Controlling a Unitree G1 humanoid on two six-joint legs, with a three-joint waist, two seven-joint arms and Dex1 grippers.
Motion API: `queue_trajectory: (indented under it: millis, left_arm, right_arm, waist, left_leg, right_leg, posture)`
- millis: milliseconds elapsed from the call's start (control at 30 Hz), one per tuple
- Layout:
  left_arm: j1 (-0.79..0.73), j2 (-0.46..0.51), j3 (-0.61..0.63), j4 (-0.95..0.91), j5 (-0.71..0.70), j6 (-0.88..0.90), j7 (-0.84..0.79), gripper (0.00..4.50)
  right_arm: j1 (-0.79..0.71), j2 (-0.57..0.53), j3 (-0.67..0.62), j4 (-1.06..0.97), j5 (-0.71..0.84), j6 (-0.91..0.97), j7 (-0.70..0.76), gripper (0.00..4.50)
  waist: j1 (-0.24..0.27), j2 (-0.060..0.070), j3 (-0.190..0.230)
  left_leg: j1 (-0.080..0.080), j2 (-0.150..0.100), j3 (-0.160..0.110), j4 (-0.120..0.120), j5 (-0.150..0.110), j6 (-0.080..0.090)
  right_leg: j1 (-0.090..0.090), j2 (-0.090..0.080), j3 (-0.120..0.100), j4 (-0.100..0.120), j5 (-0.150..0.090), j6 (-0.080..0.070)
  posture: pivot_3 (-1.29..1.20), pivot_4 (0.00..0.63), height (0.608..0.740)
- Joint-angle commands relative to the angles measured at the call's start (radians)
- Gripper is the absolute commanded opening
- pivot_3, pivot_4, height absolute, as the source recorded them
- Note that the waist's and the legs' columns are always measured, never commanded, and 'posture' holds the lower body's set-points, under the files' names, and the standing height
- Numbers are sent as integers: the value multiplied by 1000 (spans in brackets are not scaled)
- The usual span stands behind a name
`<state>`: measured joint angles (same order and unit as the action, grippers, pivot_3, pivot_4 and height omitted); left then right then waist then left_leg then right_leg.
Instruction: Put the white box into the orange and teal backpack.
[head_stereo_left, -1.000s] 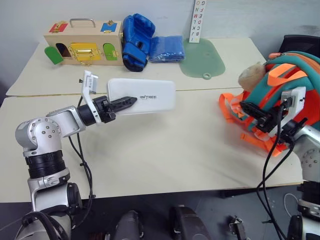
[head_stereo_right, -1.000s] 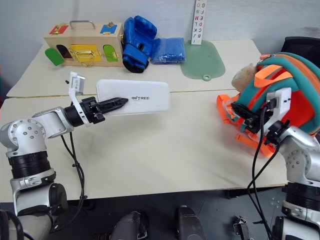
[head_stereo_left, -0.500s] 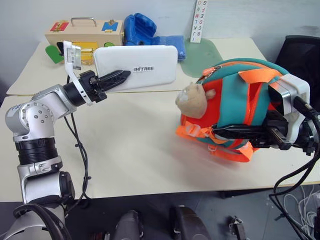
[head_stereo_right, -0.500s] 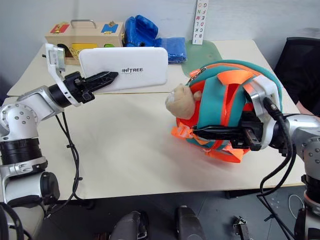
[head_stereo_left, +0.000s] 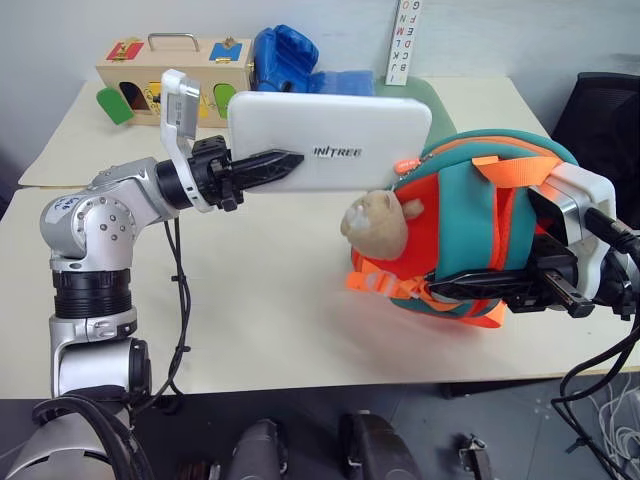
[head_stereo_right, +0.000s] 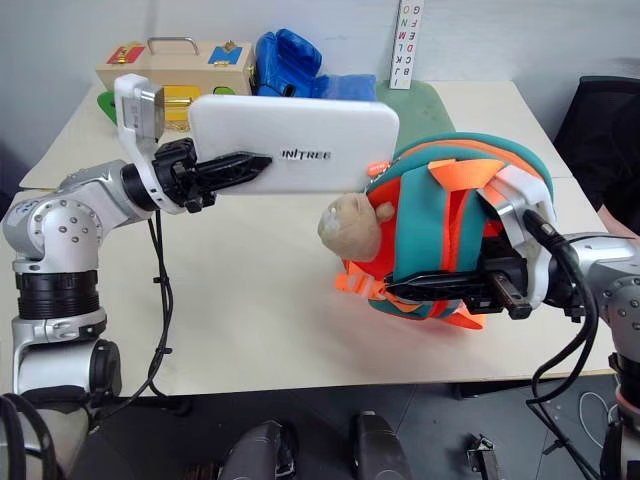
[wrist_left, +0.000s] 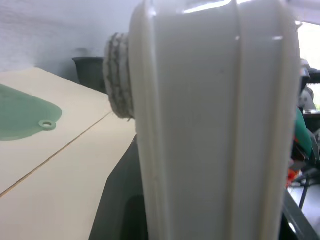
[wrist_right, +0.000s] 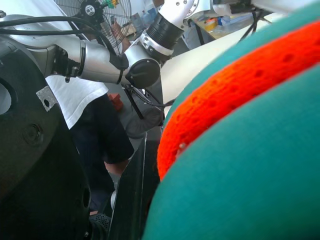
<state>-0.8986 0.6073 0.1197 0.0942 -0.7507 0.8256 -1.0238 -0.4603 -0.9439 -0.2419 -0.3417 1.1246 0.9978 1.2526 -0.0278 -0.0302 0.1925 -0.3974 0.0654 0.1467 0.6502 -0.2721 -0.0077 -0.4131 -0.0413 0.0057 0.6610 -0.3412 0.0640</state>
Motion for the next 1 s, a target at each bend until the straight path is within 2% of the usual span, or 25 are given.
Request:
queue_trajectory:
  millis: [33,200,467,567,800,1000]
  left_arm:
    - [-39,35,-78,25,78,-83,-106,1298]
    - [-109,85,-180,164,219,-238,-261,1298]
    - [-224,145,-244,362,352,-375,-456,1298]
    - [-238,111,-236,374,352,-364,-461,1298]
    - [-249,-55,-207,397,374,-418,-340,1298]
    - [-313,-57,-167,457,372,-418,-349,1298]
  right_arm:
    - [5,-15,-13,-1,-17,-34,12,17]
    - [0,-18,-12,14,-40,-45,17,17]
    - [15,-3,2,7,-79,-67,12,17]
    - [18,1,4,2,-80,-68,4,17]
    - [36,4,6,-34,-66,-64,-12,17]
    - [79,-2,-1,-76,-53,-64,-13,17]
  waist:
    - [0,0,0]
    - [0,0,0]
    - [-4,0,0]
    - [-1,0,0]
    - [15,0,0]
    - [15,0,0]
  left_leg:
    - [0,0,0,0,0,0]
    - [0,-1,0,2,0,1]
    - [-1,0,1,0,0,2]
    - [-1,0,0,0,0,2]
    - [-9,0,-1,11,-5,8]
    - [-10,-1,-1,13,-5,9]
  right_leg:
    - [0,0,0,0,0,0]
    - [0,0,0,0,0,0]
    - [-1,0,0,0,0,0]
    - [-1,0,0,0,0,0]
    - [-3,-2,-2,1,1,2]
    - [-3,-2,-1,1,2,4]
  posture:
    - [0,150,740]
    - [0,150,740]
    - [0,150,740]
    - [0,150,740]
    - [0,150,740]
    - [0,150,740]
